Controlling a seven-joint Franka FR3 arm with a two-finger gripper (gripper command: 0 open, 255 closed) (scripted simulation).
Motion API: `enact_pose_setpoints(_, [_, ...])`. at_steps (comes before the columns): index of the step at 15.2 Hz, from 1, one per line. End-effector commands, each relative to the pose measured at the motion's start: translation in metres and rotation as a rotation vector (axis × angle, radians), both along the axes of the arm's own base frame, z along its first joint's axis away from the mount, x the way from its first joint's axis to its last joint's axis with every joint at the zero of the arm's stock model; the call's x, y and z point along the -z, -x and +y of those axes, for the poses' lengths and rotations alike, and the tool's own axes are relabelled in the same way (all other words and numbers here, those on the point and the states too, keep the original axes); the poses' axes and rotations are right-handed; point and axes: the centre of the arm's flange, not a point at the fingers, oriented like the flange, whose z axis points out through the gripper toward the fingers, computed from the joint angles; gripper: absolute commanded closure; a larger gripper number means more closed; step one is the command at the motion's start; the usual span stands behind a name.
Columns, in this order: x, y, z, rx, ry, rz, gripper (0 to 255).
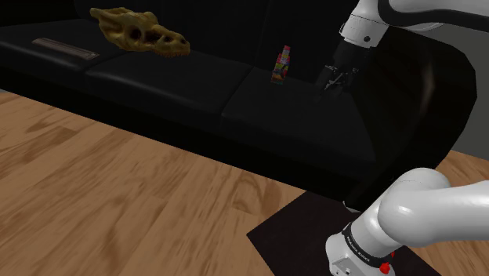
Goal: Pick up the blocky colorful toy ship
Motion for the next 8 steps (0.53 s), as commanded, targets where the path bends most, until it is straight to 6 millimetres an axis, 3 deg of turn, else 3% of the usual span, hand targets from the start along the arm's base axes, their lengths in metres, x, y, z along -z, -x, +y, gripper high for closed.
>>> enact_pose_setpoints(1, [0.000, 0.000, 0.000, 0.000, 0.000, 0.000, 0])
enact_pose_setpoints(8, [-0.004, -0.091, -0.026, 0.110, -0.004, 0.017, 0])
